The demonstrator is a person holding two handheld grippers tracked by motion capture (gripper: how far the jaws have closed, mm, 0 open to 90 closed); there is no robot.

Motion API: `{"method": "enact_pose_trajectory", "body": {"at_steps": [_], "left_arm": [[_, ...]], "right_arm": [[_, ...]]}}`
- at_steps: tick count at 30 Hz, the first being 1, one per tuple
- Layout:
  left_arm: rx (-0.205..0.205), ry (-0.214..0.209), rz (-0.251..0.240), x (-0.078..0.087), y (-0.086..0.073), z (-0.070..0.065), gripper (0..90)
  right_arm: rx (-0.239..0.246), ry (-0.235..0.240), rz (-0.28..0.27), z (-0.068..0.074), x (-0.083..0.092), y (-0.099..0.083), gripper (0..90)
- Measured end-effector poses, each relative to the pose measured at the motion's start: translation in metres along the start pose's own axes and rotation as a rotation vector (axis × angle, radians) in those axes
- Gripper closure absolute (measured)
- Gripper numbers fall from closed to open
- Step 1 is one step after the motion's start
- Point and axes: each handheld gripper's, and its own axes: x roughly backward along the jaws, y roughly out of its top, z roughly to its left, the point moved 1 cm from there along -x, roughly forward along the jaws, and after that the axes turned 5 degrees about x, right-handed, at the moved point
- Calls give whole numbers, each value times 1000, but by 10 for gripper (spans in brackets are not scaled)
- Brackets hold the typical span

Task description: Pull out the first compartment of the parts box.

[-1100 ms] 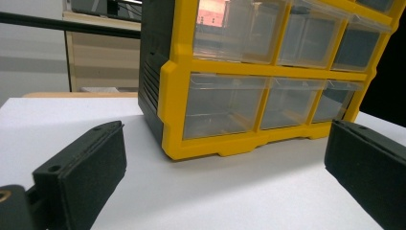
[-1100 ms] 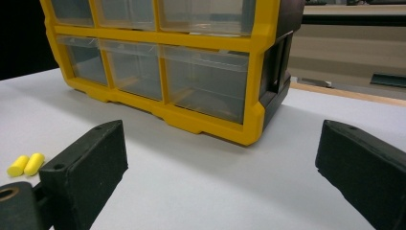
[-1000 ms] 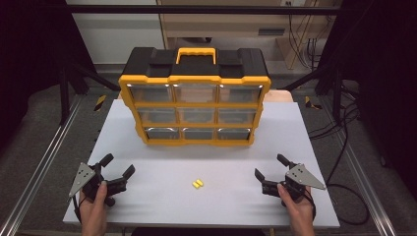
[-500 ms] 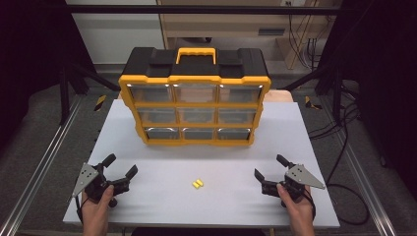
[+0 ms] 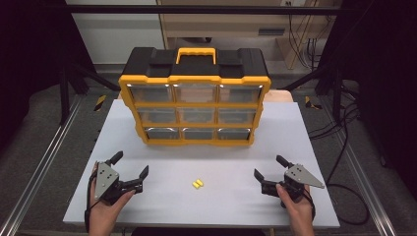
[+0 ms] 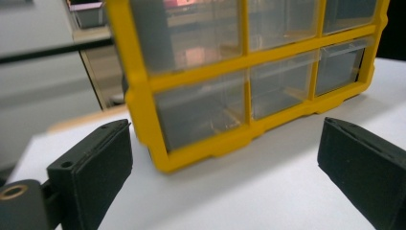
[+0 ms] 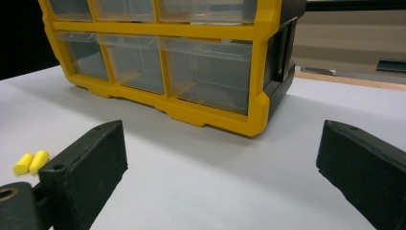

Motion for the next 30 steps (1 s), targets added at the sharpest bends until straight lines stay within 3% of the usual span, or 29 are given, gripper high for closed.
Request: {"method": "enact_pose_trajectory", "body": {"at_steps": [1, 2, 10, 11, 12, 13, 14, 15, 16, 19, 23, 26, 27, 28, 30], "left_arm": [[-44, 9, 2, -3, 7, -2, 48], [-44, 9, 2, -3, 7, -2, 51], [-404, 127, 46, -21, 54, -11, 109], [-475, 140, 51, -26, 64, -11, 120], [-504, 144, 53, -28, 68, -11, 122], [-504, 144, 53, -28, 68, -11, 128], [-535, 154, 50, -30, 72, -11, 136], [-598, 174, 44, -32, 81, -11, 137], [-598, 174, 44, -32, 81, -11, 141], [-668, 197, 46, -37, 92, -9, 148], [-727, 229, 40, -40, 104, -7, 159], [-785, 276, 2, -40, 112, -5, 217], [-828, 308, -29, -39, 118, -5, 255], [-828, 308, -29, -39, 118, -5, 274], [-873, 326, -41, -41, 123, -6, 308]], "right_arm": [[2, 0, 0, 0, 0, 0, 37], [2, 0, 0, 0, 0, 0, 37], [-2, -3, 2, 0, 1, 1, 37], [-4, -1, 4, 0, 1, 1, 36], [-2, 1, 5, 0, 0, 1, 36], [-2, 1, 5, 0, 0, 1, 36], [-1, 1, 13, 1, 0, 1, 36], [0, 4, 13, 1, 0, 1, 35], [0, 4, 13, 1, 0, 1, 35], [8, -2, 15, 2, 0, 1, 36], [10, -6, 16, 2, 0, 1, 36], [12, -3, 15, 2, 0, 2, 36], [11, -3, 21, 3, 1, 2, 36], [13, -1, 19, 3, 0, 2, 36], [17, -1, 19, 3, 0, 2, 37]]}}
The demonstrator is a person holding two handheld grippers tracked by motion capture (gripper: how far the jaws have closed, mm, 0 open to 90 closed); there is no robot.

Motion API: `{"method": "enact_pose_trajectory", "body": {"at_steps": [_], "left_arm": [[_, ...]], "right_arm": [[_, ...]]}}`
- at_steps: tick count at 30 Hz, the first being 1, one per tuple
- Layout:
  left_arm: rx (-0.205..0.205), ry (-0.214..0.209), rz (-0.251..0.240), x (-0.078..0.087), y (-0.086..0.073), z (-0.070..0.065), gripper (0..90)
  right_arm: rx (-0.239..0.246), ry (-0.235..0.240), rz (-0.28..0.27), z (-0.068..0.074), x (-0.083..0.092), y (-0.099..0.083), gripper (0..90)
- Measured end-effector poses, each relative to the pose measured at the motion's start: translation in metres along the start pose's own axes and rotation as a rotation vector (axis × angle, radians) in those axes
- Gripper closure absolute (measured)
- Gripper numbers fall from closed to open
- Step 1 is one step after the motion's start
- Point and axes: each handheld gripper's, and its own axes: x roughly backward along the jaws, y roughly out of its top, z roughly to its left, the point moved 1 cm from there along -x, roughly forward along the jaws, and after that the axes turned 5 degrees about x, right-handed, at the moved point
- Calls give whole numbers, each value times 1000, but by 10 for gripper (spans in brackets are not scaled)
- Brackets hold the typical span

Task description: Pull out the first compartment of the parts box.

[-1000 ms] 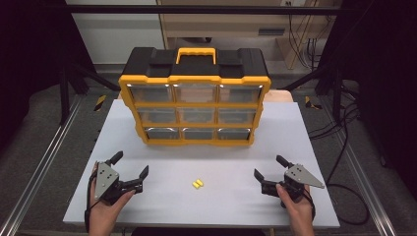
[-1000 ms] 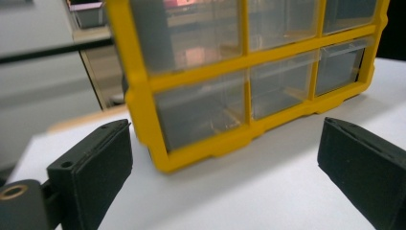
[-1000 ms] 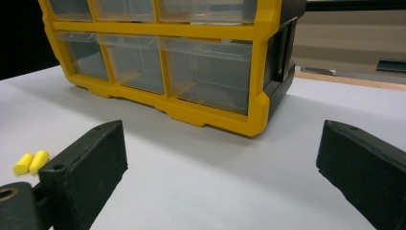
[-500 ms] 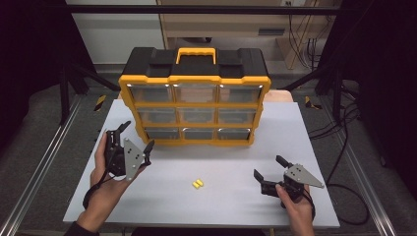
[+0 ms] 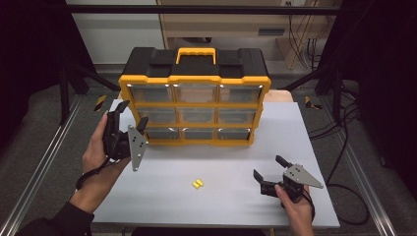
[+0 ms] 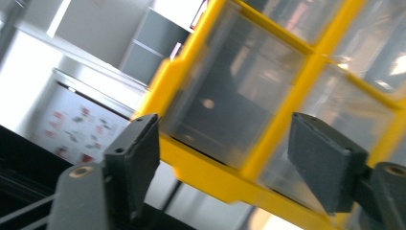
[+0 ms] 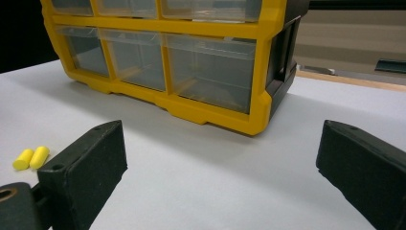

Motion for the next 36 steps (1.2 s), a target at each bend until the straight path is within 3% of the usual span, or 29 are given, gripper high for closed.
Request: {"method": "enact_pose_trajectory", "body": {"at_steps": [2, 10, 13, 19, 30, 36], "left_arm": [[-34, 13, -7, -3, 3, 2, 414], [-175, 59, 20, -19, 6, 5, 591], [-203, 70, 23, -27, 6, 6, 640], [-303, 99, 55, -42, 0, 9, 687], [-375, 123, 60, -51, -9, 4, 730], [-404, 158, 56, -54, -7, -2, 758]], "right_arm": [[3, 0, 1, 0, 0, 0, 37], [2, 0, 4, 0, 0, 0, 37], [2, 2, 4, 0, 0, 0, 36], [-2, -2, 3, -1, 0, 0, 36], [-3, -2, 6, -1, 0, 0, 36], [-6, -1, 6, -1, 0, 0, 37]]}}
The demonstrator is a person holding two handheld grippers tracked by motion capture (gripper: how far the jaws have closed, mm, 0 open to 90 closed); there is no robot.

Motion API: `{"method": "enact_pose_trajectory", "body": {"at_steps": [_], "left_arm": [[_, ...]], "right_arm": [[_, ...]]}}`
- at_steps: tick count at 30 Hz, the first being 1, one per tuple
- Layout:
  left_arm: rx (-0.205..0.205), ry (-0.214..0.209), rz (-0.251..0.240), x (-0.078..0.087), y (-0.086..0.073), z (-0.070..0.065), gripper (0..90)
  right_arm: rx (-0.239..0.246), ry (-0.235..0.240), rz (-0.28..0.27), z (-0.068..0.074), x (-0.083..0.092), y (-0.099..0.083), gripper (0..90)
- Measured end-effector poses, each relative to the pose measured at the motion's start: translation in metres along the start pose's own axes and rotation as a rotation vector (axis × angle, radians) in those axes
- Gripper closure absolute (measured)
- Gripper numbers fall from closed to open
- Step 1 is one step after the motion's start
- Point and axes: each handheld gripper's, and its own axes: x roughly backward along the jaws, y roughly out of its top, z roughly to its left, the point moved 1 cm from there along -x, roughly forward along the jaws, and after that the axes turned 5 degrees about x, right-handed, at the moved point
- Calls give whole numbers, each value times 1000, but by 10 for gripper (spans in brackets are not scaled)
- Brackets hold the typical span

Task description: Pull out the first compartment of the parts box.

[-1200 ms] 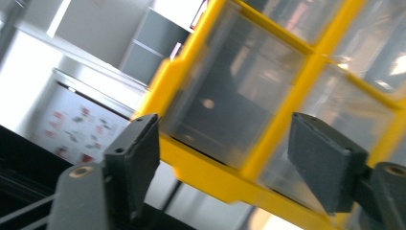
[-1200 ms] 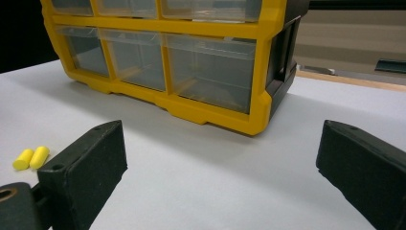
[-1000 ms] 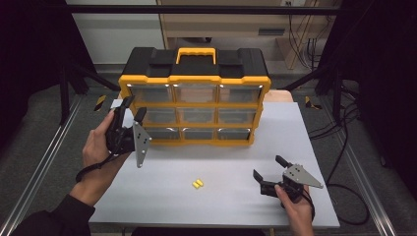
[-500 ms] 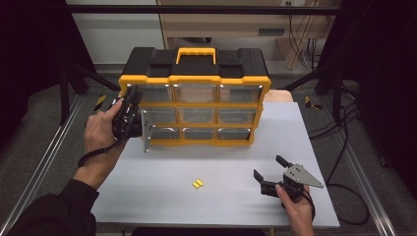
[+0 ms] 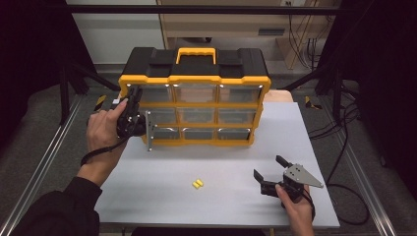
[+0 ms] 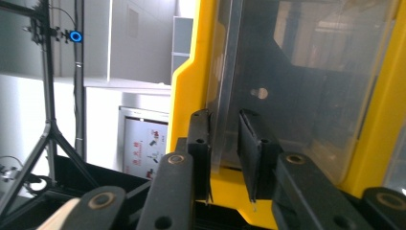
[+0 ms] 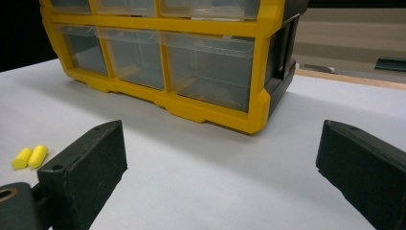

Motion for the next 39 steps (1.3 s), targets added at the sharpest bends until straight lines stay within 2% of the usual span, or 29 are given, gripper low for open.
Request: {"method": "enact_pose_trajectory", "body": {"at_steps": [3, 4, 7, 10, 17, 20, 23, 29, 33, 39], "left_arm": [[-8, 16, 1, -1, 1, -2, 775], [-21, 34, 6, -2, 2, -3, 791], [-18, 44, 9, -3, 2, -3, 804], [-40, 58, 20, -3, 3, -5, 816], [-32, 45, 8, 5, 3, -2, 832], [-26, 47, 4, 10, 3, -1, 830], [-1, 48, -2, 19, 3, 1, 826], [1, 51, -8, 31, 4, 2, 824], [17, 51, -10, 40, 5, 4, 822], [24, 54, -14, 47, 5, 1, 819]], "right_arm": [[0, 0, -1, 0, 0, 0, 37], [-1, 0, -2, 0, 0, 0, 37], [1, -2, -2, -1, 0, 0, 37], [2, -3, -3, -1, 0, 0, 37], [0, -3, -2, -1, 1, 0, 37], [1, -3, -4, 0, 0, 0, 37], [3, -8, -3, 0, 0, 1, 36], [0, -7, 1, 0, 0, 1, 33], [4, -9, 3, 0, 0, 0, 32], [4, -10, 3, 0, 0, 0, 31]]}}
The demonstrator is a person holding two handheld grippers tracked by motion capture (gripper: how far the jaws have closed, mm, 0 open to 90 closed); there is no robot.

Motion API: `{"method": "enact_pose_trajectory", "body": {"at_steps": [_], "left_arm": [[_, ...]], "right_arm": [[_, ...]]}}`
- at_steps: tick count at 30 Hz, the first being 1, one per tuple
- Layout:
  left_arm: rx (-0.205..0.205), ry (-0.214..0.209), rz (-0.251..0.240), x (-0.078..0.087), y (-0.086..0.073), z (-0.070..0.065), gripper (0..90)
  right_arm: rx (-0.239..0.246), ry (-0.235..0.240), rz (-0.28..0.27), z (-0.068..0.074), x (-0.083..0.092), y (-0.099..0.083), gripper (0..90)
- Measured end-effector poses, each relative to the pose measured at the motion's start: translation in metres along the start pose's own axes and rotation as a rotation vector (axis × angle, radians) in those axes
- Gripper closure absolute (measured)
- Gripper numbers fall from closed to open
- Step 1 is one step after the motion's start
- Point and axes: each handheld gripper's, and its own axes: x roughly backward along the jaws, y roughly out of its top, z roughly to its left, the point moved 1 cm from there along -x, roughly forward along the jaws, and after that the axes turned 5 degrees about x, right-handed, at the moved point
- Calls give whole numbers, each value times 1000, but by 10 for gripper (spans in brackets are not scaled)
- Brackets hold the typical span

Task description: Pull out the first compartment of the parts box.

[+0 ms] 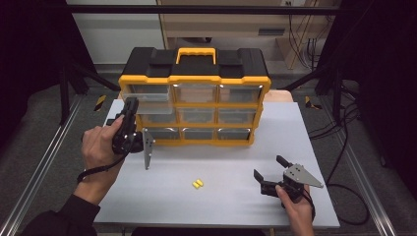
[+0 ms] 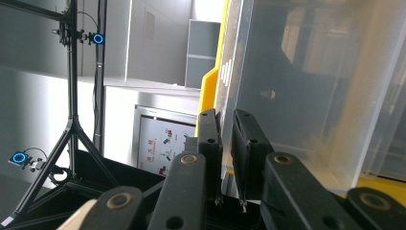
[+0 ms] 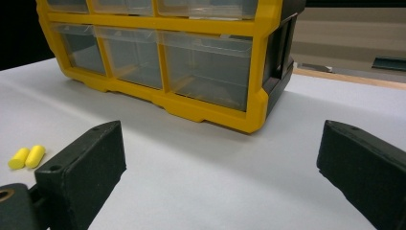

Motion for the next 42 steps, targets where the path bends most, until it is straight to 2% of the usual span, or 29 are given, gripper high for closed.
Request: {"method": "enact_pose_trajectory", "body": {"at_steps": [3, 8, 20, 42], "left_arm": [[16, 0, 7, 5, 0, 3, 821], [12, 8, 3, 13, 2, 3, 820], [31, 15, -6, 26, 4, 4, 817], [17, 19, 0, 51, 10, 8, 814]], "right_arm": [[0, 1, -1, 0, 0, 0, 31], [3, 0, 0, 0, 0, 0, 31], [0, 1, 1, 1, 0, 0, 31], [-1, 8, 6, 2, -1, 0, 31]]}}
